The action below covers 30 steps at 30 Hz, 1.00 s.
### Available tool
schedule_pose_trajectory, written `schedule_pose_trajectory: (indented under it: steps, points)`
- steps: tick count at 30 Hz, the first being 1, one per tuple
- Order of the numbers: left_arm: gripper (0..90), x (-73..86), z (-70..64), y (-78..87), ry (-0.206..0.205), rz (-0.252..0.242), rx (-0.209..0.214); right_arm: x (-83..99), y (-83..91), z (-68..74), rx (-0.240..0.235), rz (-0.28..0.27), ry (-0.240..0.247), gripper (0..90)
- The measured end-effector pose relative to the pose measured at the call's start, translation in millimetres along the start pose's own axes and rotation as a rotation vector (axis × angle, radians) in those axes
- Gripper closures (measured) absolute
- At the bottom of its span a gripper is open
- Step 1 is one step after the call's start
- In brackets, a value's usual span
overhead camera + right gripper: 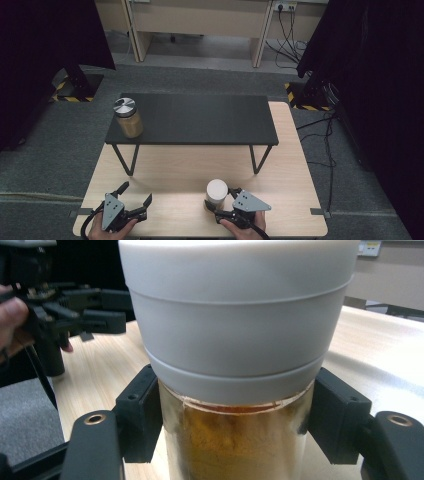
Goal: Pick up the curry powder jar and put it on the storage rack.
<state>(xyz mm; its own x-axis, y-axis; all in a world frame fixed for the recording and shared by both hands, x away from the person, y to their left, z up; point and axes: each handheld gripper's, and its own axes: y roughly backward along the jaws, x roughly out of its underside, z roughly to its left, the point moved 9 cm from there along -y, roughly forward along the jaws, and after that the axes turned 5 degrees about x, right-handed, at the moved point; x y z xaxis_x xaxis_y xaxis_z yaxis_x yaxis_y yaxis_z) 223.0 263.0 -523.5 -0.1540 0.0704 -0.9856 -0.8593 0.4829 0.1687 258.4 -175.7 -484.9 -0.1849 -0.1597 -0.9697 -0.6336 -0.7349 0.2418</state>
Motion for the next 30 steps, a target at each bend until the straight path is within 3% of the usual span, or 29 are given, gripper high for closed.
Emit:
schedule_pose_trajectory:
  steps: [11, 30]
  points:
    - [8.3, -1.2, 0.2, 0.7, -0.002, -0.004, -0.002, -31.8, 14.5, -6.4, 0.021, -0.013, 0.021, 32.7]
    - [8.3, -2.5, -0.7, 1.2, -0.002, -0.008, 0.001, -88.1, 25.1, -8.9, 0.008, -0.064, 0.058, 32.7]
